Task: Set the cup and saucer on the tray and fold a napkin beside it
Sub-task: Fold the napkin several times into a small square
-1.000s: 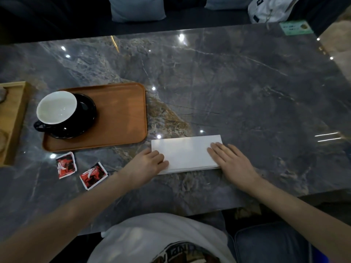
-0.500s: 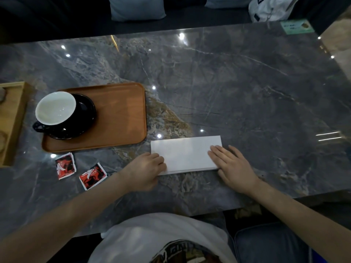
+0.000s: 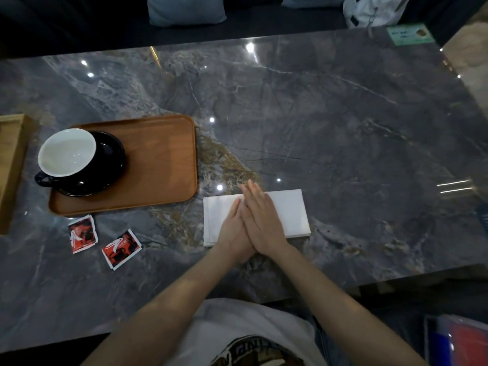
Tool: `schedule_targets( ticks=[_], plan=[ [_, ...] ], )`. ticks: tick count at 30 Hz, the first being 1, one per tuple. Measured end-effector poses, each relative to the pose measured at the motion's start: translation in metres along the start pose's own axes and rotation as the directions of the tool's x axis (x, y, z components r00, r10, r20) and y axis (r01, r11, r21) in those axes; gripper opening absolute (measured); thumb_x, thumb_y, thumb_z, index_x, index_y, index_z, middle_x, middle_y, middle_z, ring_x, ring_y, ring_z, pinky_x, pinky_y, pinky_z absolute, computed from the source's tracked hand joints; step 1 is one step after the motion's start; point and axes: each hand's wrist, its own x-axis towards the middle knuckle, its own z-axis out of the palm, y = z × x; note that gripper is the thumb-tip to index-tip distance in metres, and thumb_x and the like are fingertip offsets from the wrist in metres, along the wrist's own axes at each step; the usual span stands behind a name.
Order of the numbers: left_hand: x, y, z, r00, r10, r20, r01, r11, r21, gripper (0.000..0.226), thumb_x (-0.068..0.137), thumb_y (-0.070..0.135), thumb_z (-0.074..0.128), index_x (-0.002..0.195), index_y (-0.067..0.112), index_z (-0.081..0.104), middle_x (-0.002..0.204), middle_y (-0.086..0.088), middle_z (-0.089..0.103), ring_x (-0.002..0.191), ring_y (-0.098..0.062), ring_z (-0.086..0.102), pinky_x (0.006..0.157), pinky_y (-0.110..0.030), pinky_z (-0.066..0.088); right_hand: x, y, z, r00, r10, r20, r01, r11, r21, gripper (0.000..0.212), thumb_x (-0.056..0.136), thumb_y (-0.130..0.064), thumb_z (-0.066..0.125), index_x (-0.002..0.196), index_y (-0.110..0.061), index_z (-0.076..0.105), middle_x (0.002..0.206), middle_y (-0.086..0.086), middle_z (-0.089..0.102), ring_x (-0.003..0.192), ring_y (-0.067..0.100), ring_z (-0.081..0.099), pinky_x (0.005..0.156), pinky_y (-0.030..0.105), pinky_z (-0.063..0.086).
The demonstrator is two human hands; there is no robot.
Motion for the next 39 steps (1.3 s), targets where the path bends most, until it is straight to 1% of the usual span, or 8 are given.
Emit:
schedule_targets(
  ticks=[4,8,14,17,22,27,34,39],
  plan=[
    [-0.009,-0.015,0.007,0.995,-0.097,-0.011,0.098,0.995,0.028,0.061,0.09,0.039,0.02,0.14,0.004,0.034,0.148,-0.012,0.035,0.137,-0.023,0.031,0.112,-0.042,0.022,-0.002,0.023,-0.004,0.996,0.09,-0.024,-0.093,0.968,-0.231,0.069,0.086,-0.044,-0.006,0.149,-0.017,0.003,0.159,0.001,0.003,0.146,0.011,-0.001,0.116,0.028,-0.009],
    [-0.029,-0.045,0.008,0.968,-0.241,-0.066,0.245,0.967,0.072,0.067,0.09,0.046,0.024,0.134,-0.001,0.042,0.142,-0.016,0.044,0.133,-0.028,0.04,0.108,-0.041,0.016,-0.009,0.056,-0.022,0.982,0.176,-0.065,-0.187,0.896,-0.402,0.074,0.083,-0.048,-0.004,0.149,-0.015,0.004,0.159,0.001,0.003,0.146,0.014,-0.001,0.113,0.036,-0.013],
    [-0.035,-0.048,0.007,0.965,-0.259,-0.032,0.261,0.964,0.044,0.07,0.094,0.046,0.011,0.136,-0.003,0.039,0.143,-0.017,0.042,0.134,-0.028,0.038,0.108,-0.04,0.011,-0.009,0.055,-0.029,0.941,0.308,-0.139,-0.337,0.825,-0.454,0.067,0.092,-0.045,0.002,0.148,-0.009,0.004,0.159,0.006,0.0,0.146,0.017,-0.004,0.112,0.04,-0.019],
    [-0.034,-0.048,0.007,0.964,-0.254,-0.075,0.257,0.965,0.041,0.066,0.089,0.042,0.025,0.135,-0.004,0.041,0.143,-0.018,0.042,0.133,-0.029,0.038,0.109,-0.042,0.012,-0.008,0.02,-0.011,0.97,0.215,-0.111,-0.241,0.881,-0.406,0.08,0.079,-0.046,-0.011,0.148,-0.009,0.003,0.159,0.008,0.002,0.146,0.02,-0.003,0.113,0.042,-0.015],
    [-0.037,-0.047,0.008,0.963,-0.264,-0.054,0.268,0.956,0.12,0.061,0.089,0.037,0.019,0.139,0.003,0.029,0.146,-0.013,0.039,0.136,-0.025,0.035,0.109,-0.047,0.023,-0.016,-0.023,0.025,0.996,-0.008,0.085,0.027,0.973,-0.228,0.066,0.09,-0.048,-0.004,0.149,-0.02,0.009,0.159,-0.002,0.009,0.146,0.012,0.002,0.118,0.042,-0.002],
    [-0.035,-0.05,0.011,0.964,-0.256,-0.073,0.259,0.965,0.034,0.067,0.089,0.045,0.022,0.137,0.0,0.038,0.146,-0.014,0.038,0.136,-0.027,0.035,0.112,-0.048,0.018,-0.021,0.034,-0.002,0.985,0.153,-0.084,-0.174,0.89,-0.421,0.069,0.087,-0.045,0.002,0.148,-0.014,0.013,0.158,0.004,0.015,0.146,0.02,0.012,0.116,0.045,-0.002],
    [-0.034,-0.048,0.007,0.963,-0.268,-0.021,0.267,0.963,-0.017,0.069,0.089,0.045,0.021,0.14,0.001,0.035,0.149,-0.013,0.033,0.139,-0.027,0.029,0.108,-0.055,0.025,-0.03,0.065,-0.03,0.937,0.331,-0.117,-0.351,0.885,-0.305,0.085,0.079,-0.064,-0.001,0.148,-0.016,-0.007,0.159,0.002,-0.006,0.146,0.015,-0.006,0.116,0.039,-0.011],
    [-0.033,-0.045,0.001,0.962,-0.271,0.034,0.272,0.962,-0.035,0.076,0.086,0.049,0.006,0.147,0.004,0.012,0.157,-0.01,0.006,0.145,-0.022,0.003,0.114,-0.051,0.009,-0.03,0.058,-0.034,0.865,0.448,-0.225,-0.484,0.863,-0.143,0.088,0.084,-0.062,0.037,0.147,-0.005,0.015,0.158,0.014,0.008,0.145,0.027,0.003,0.118,0.04,0.0]
  ],
)
